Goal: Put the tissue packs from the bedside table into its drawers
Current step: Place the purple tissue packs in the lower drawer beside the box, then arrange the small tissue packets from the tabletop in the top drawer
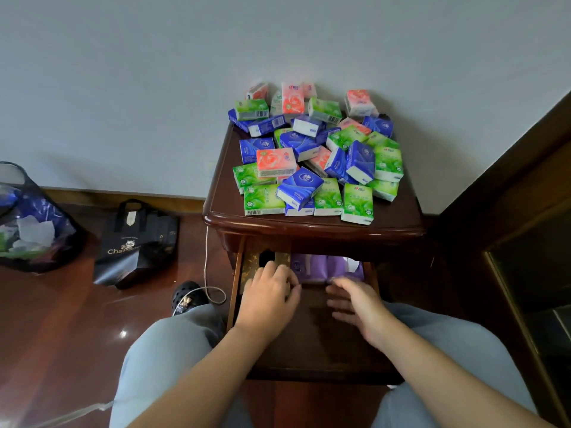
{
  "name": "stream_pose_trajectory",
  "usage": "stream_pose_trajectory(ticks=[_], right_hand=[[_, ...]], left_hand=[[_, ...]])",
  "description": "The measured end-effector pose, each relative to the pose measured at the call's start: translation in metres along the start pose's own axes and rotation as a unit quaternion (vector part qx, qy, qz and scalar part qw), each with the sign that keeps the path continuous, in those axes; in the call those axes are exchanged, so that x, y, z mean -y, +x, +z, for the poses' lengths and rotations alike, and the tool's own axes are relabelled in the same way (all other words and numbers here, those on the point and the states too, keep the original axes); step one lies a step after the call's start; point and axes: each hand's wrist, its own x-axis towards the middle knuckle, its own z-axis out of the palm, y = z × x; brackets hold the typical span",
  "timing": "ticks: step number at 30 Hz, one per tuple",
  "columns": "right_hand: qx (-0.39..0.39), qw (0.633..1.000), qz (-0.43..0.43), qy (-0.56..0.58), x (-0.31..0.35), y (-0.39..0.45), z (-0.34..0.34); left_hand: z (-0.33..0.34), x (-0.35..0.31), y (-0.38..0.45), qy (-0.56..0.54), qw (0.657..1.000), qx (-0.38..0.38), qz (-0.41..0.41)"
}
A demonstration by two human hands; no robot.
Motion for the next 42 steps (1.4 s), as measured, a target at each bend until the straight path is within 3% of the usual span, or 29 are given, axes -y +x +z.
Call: stream_pose_trajectory(ticks=[2, 5, 10, 12, 14, 16, 19, 26, 30, 33, 36, 40, 42], right_hand=[[0.023, 0.993, -0.074, -0.089, 0.024, -0.026, 0.003], [0.030, 0.953, -0.235, -0.187, 0.077, -0.060, 0.012], [-0.076, 0.823, -0.464, -0.319, 0.157, -0.085, 0.042], [-0.133, 0.752, -0.486, -0.424, 0.174, -0.082, 0.057], [-0.167, 0.692, -0.457, -0.534, 0.183, -0.074, 0.071], [-0.174, 0.676, -0.408, -0.589, 0.185, -0.062, 0.082], [-0.173, 0.695, -0.377, -0.587, 0.184, -0.045, 0.089], [-0.140, 0.759, -0.479, -0.418, 0.171, -0.037, 0.063], [-0.085, 0.816, -0.471, -0.325, 0.169, -0.039, 0.035], [-0.079, 0.820, -0.489, -0.287, 0.170, -0.042, 0.021], [-0.057, 0.832, -0.483, -0.266, 0.172, -0.050, 0.015], [0.009, 0.860, -0.469, -0.201, 0.171, -0.063, 0.014], [0.041, 0.876, -0.452, -0.161, 0.167, -0.074, 0.017]], left_hand=[[-0.028, -0.007, 0.006, 0.003, 0.998, -0.061, 0.021], [-0.072, -0.015, 0.018, -0.003, 0.989, -0.143, 0.026], [-0.124, -0.023, 0.039, 0.001, 0.980, -0.197, 0.010], [-0.136, -0.024, 0.045, 0.002, 0.982, -0.189, 0.007], [-0.145, -0.023, 0.050, 0.007, 0.985, -0.173, 0.012], [-0.152, -0.021, 0.056, 0.009, 0.987, -0.157, 0.011], [-0.157, -0.016, 0.067, 0.003, 0.989, -0.145, 0.008], [-0.153, -0.017, 0.121, 0.056, 0.993, -0.104, 0.006], [-0.143, -0.025, 0.157, 0.096, 0.993, -0.062, 0.017], [-0.135, -0.022, 0.173, 0.120, 0.992, -0.047, 0.012], [-0.133, -0.018, 0.176, 0.081, 0.995, -0.065, 0.010], [-0.135, -0.020, 0.156, 0.051, 0.986, -0.155, 0.040], [-0.138, -0.022, 0.136, -0.029, 0.983, -0.173, 0.049]])
